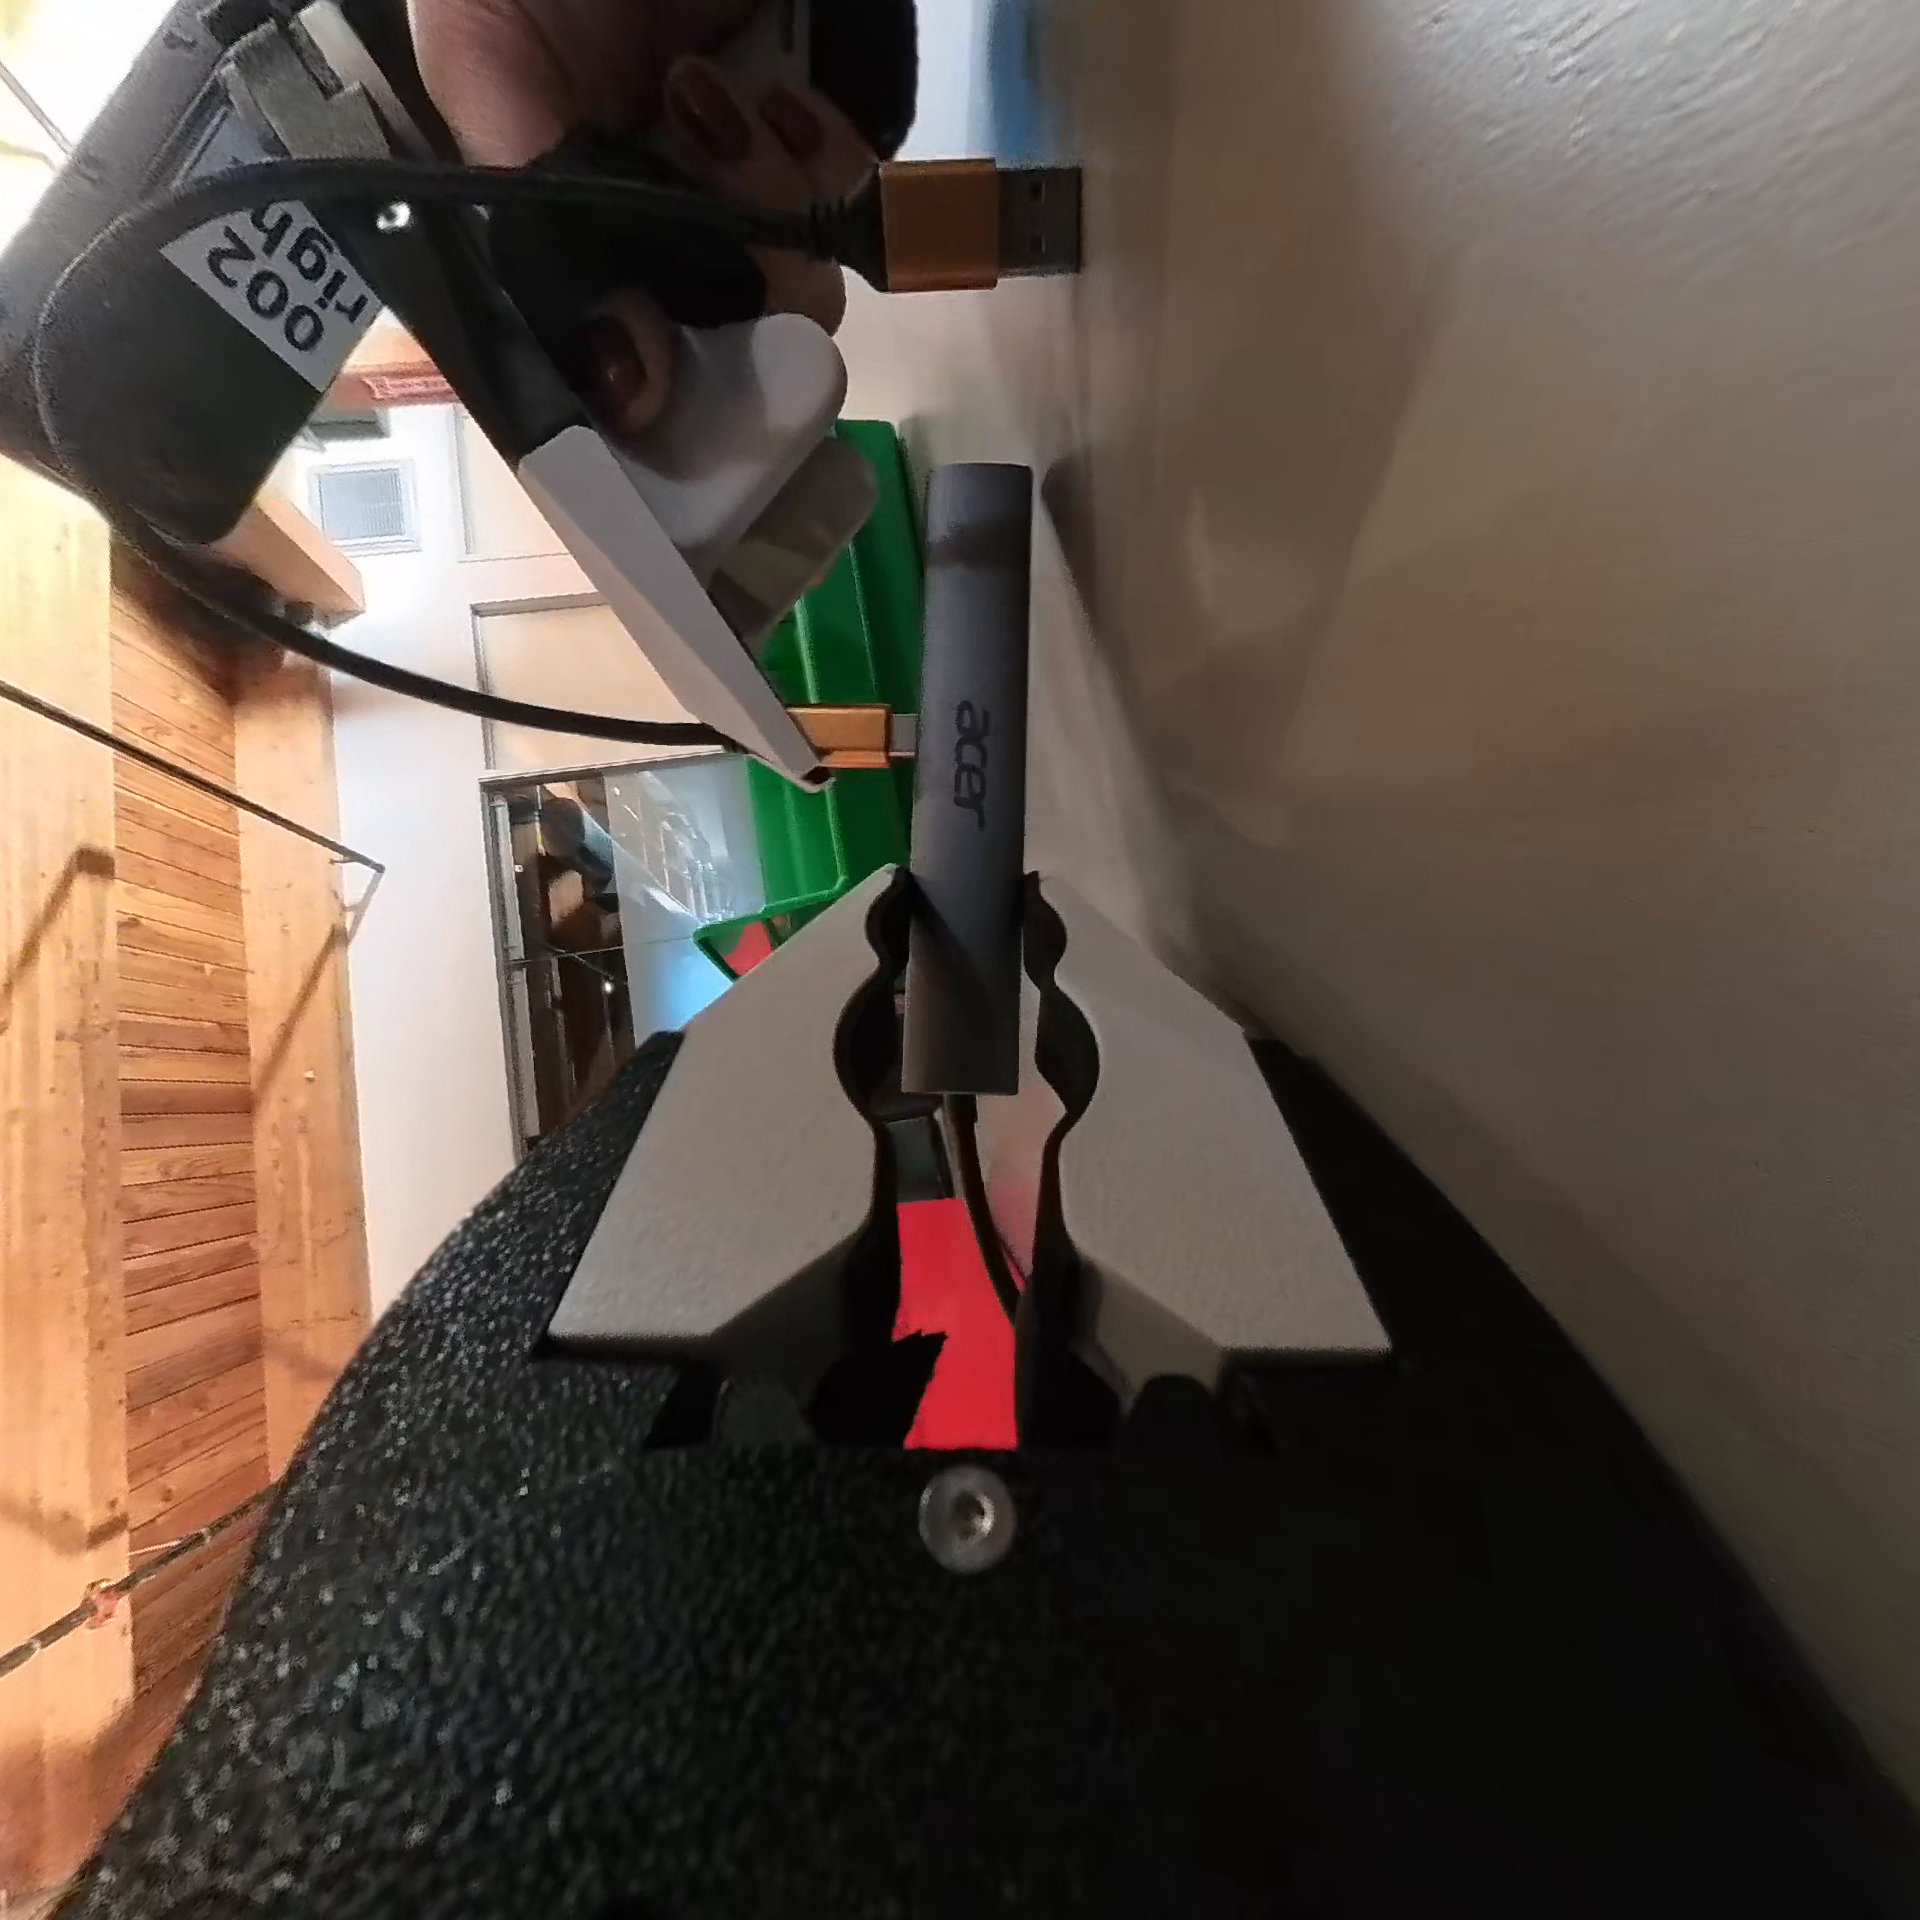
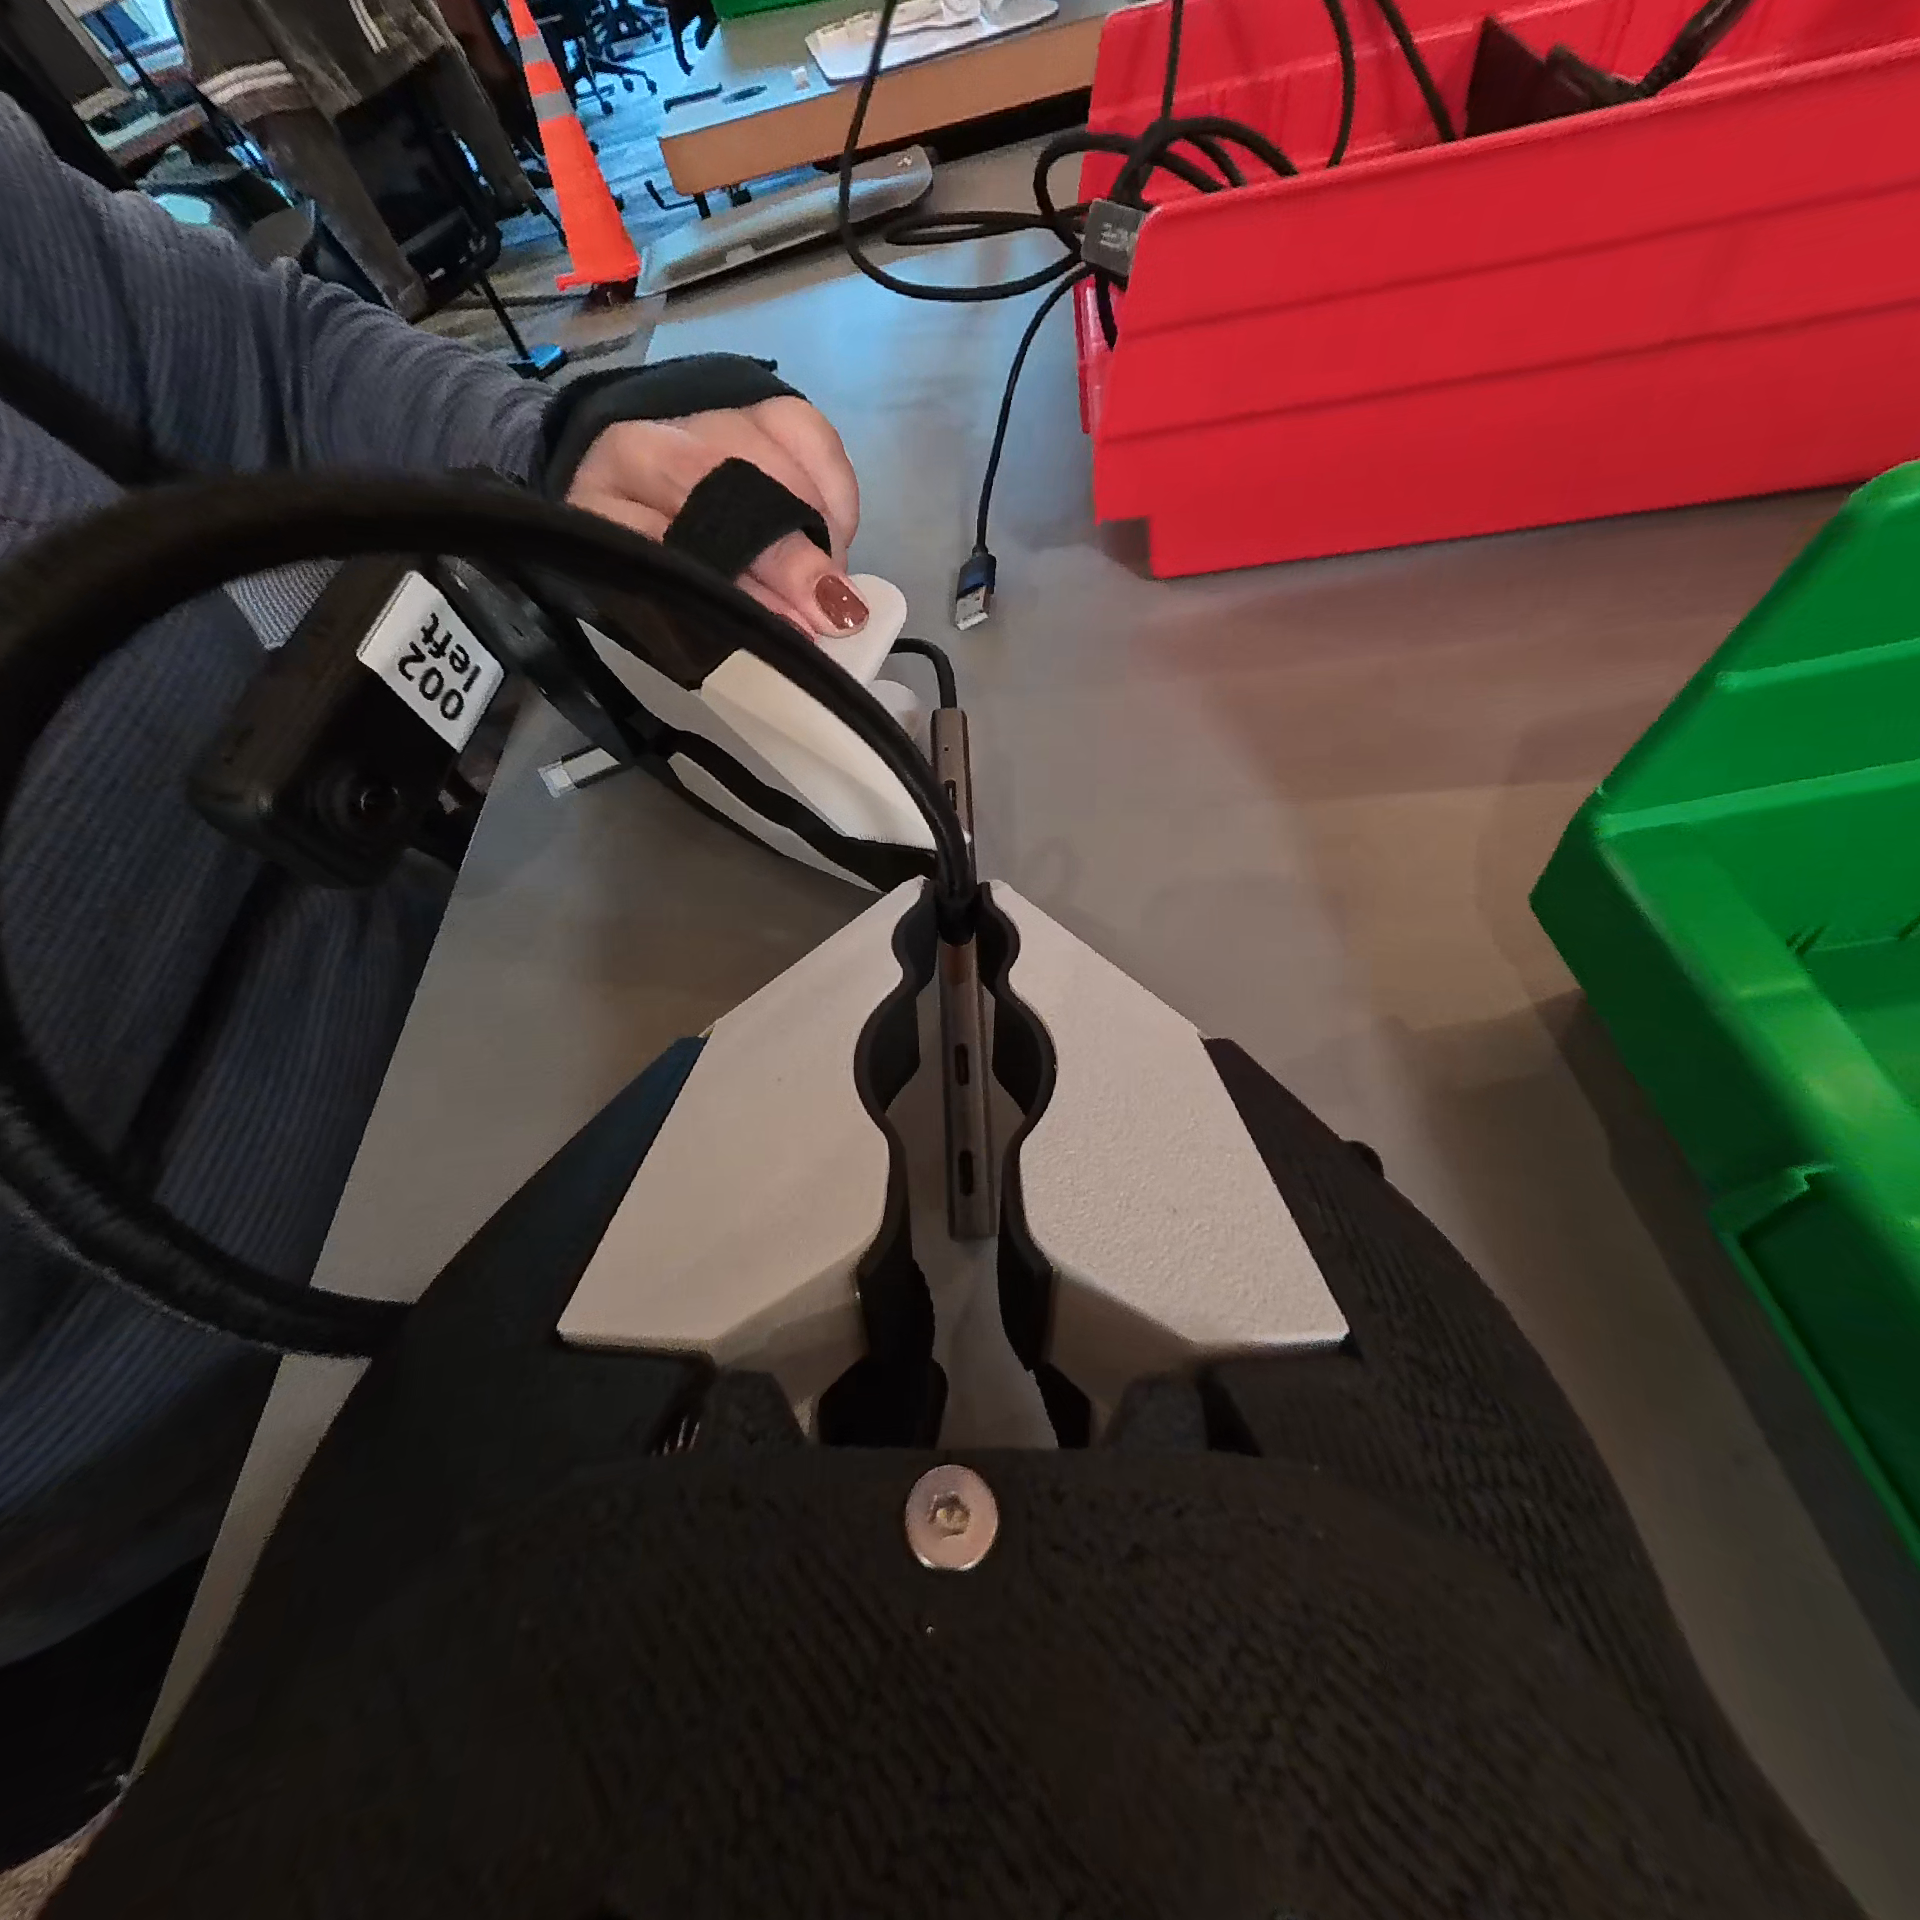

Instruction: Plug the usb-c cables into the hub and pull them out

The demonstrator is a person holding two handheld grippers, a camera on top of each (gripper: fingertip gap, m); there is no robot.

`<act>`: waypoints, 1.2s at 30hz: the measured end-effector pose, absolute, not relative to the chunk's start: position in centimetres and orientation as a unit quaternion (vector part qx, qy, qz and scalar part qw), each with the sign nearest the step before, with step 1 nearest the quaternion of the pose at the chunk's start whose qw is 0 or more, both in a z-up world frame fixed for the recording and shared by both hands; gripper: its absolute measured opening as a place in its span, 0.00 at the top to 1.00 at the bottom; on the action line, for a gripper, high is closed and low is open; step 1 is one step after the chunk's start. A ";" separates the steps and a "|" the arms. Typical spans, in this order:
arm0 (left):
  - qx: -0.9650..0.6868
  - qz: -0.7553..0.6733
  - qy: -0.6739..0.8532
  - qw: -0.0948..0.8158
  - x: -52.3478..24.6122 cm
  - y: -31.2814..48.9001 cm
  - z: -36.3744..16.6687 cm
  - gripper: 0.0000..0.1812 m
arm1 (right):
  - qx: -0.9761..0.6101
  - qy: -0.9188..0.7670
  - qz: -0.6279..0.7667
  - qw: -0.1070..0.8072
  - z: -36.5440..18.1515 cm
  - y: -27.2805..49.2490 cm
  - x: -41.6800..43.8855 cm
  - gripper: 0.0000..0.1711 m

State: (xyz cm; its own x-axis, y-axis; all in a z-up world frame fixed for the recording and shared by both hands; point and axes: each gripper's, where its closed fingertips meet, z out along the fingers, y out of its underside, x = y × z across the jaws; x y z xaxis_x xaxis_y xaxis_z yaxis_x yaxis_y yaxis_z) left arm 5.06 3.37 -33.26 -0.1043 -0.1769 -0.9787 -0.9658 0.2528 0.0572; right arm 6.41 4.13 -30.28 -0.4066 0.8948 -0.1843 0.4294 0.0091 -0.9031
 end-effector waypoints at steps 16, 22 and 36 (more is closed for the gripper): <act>-0.465 0.406 0.574 0.538 4.6 3.2 -30.6 0.89 | -0.450 -0.647 0.541 0.295 -27.6 3.7 6.1 0.97; -0.469 0.404 0.559 0.551 4.4 3.2 -29.7 0.89 | -0.440 -0.647 0.539 0.312 -26.7 3.5 5.7 0.97; -0.474 0.409 0.562 0.540 4.1 3.3 -30.0 0.89 | -0.453 -0.649 0.523 0.317 -26.5 3.9 5.6 0.93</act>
State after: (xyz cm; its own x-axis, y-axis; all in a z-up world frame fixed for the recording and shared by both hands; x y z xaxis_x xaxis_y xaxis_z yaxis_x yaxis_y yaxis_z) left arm 4.12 3.31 -29.98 0.0327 -0.0903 -0.9954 -0.9751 0.2158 -0.0516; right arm 5.58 3.91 -26.53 -0.3893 0.9189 -0.0633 0.2560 0.0419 -0.9658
